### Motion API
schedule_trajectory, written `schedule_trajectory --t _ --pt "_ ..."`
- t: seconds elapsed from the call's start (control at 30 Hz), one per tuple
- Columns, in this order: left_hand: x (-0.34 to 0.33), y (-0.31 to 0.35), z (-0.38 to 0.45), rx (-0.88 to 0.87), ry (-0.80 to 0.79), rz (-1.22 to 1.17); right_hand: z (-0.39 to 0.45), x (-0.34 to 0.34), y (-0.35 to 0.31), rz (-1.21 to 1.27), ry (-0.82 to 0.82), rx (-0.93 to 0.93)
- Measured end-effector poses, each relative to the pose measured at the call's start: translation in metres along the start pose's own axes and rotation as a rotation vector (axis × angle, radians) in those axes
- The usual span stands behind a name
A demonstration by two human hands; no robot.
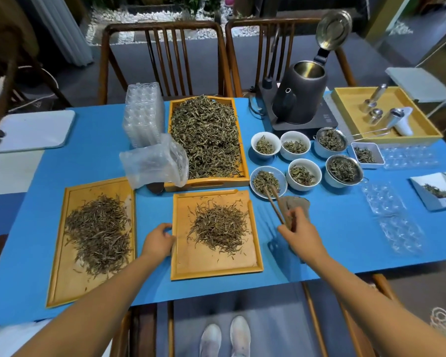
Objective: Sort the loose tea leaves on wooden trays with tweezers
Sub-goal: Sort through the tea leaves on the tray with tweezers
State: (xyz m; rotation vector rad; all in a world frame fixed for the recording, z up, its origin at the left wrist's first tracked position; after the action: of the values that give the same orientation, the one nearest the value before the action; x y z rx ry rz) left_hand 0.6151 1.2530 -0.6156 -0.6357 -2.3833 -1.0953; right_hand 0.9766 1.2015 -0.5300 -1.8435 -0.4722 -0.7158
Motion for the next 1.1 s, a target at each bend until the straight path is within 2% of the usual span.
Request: schedule_trajectory --t 0.13,0.3,0.7,0.93,1.1 --pt "-0.002 -0.002 0.003 0.025 -0.04 -0.056 -0.017 -0.041 -0.025 -0.04 -0.159 0.091" --pt "-0.003 -0.001 0.0 0.03 -0.063 -0.066 -0.035 -0.073 -0.033 -0.125 -0.273 0.123" --pt "-0.007 0.001 0.005 0.027 -0.131 -0.113 -0.035 -0.101 -0.024 -0.174 -0.252 0.094" --pt "-0.006 0.0 0.006 0.011 -0.141 -0.137 -0.038 -0.119 -0.029 -0.199 -0.321 0.132" --pt "-0.007 -0.002 0.006 0.016 -0.162 -0.169 -0.034 -0.118 -0.03 -0.202 -0.291 0.118"
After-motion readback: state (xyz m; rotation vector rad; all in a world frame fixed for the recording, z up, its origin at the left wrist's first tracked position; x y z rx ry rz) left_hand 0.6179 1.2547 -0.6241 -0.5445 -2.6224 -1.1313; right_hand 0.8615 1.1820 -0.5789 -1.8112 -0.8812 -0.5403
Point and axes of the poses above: each hand's wrist, its own z-axis towards the middle knuckle, its own x-axis out of the back of the hand, y = z × x, the point moved 9 cm from there along z, towards the middle knuckle, and after that the axes turned 1 degree about x, right-handed, at the moved point
